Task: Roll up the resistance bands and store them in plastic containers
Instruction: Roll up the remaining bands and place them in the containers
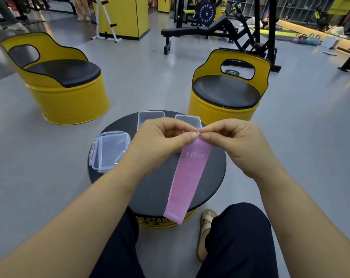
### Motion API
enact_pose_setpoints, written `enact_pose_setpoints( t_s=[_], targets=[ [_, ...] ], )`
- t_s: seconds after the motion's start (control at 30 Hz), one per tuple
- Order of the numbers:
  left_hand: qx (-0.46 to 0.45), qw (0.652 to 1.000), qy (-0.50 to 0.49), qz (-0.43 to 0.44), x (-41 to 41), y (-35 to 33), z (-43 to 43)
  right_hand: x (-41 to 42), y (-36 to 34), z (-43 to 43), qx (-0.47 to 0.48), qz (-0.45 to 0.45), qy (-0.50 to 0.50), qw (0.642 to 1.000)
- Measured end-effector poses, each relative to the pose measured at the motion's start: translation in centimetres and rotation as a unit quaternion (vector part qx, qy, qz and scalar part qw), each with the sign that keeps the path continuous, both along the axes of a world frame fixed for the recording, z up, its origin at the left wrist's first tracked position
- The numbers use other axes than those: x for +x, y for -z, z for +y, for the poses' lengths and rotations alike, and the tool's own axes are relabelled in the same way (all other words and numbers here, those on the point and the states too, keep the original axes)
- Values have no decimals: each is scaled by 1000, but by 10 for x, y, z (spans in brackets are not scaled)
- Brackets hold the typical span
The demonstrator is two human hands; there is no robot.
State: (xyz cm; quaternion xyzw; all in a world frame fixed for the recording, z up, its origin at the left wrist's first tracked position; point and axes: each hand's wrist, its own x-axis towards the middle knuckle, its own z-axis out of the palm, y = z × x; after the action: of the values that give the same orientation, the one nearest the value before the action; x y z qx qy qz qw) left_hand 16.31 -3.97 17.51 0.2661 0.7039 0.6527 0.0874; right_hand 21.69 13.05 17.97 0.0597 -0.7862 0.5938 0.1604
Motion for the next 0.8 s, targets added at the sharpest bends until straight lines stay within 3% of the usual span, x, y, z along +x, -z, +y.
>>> enact_pose_setpoints(
  t_s=[0.37,0.67,0.8],
  targets=[
    [-19,999,-6,-33,6,-4,4,9,0,4,-17,-22,3,1000],
    [-23,996,-8,-81,8,-4,5,13,0,7,105,27,-2,994],
    [-49,997,6,-62,8,-3,3,15,4,5,161,64,2,985]
  ],
)
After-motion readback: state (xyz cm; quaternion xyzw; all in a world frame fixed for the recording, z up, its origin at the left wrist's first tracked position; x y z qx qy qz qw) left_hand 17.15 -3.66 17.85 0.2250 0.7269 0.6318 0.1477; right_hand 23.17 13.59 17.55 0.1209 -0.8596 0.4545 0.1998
